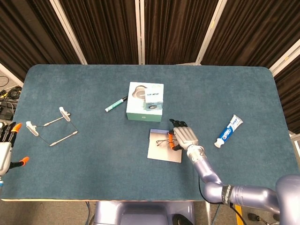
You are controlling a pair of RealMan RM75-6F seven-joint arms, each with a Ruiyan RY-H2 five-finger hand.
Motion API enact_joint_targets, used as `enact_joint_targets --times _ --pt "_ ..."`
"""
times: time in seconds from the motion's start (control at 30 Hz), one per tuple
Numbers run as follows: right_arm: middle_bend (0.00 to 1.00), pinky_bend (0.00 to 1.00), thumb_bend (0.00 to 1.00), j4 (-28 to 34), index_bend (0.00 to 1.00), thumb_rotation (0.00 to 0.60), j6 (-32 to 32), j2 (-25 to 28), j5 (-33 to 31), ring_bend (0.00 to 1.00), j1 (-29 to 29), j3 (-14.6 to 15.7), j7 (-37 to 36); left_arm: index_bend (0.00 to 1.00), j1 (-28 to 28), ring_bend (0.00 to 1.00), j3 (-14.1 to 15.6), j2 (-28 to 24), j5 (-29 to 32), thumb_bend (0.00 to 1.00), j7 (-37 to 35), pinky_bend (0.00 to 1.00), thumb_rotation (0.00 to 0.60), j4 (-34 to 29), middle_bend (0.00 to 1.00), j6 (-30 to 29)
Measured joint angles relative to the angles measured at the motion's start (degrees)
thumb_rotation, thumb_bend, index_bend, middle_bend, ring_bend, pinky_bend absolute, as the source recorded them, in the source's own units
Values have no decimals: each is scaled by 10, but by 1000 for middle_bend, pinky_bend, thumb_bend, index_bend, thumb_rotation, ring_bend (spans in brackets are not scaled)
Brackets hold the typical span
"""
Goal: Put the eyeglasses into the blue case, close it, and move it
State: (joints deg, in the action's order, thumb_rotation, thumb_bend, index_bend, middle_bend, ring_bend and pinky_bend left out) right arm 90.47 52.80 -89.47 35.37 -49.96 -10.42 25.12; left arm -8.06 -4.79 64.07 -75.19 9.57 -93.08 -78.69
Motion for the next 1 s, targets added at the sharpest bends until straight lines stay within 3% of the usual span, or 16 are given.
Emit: enact_joint_targets --times 0.2,0.23,0.33,0.4,0.5,0.8,1.0 --pt "0 0 403 -27 587 600 6 -25 -16 0 -7 -8 1 0 -2 0 -1 1 6 0 1 0 600 3 0 4" --pt "0 0 384 -28 548 600 6 -26 -16 0 -8 -8 2 0 -2 0 -2 1 6 0 1 0 600 3 0 5" --pt "0 0 215 -28 276 600 9 -28 -9 0 -7 -7 2 0 -3 0 -2 2 7 0 1 0 600 3 0 5" --pt "0 0 118 -28 160 600 12 -29 -3 0 -6 -7 0 0 -3 0 -1 2 6 0 2 0 600 3 0 5" --pt "0 0 24 -25 75 600 19 -29 14 0 -4 -6 -1 0 -3 0 -1 2 6 0 1 0 600 3 0 5" --pt "0 0 17 -7 61 600 41 -22 72 0 6 10 7 0 -2 0 0 0 1 0 -2 0 600 0 0 1" --pt "0 0 17 -37 72 600 39 -44 76 0 3 12 18 0 -3 0 -1 0 7 0 -3 0 600 3 0 6"
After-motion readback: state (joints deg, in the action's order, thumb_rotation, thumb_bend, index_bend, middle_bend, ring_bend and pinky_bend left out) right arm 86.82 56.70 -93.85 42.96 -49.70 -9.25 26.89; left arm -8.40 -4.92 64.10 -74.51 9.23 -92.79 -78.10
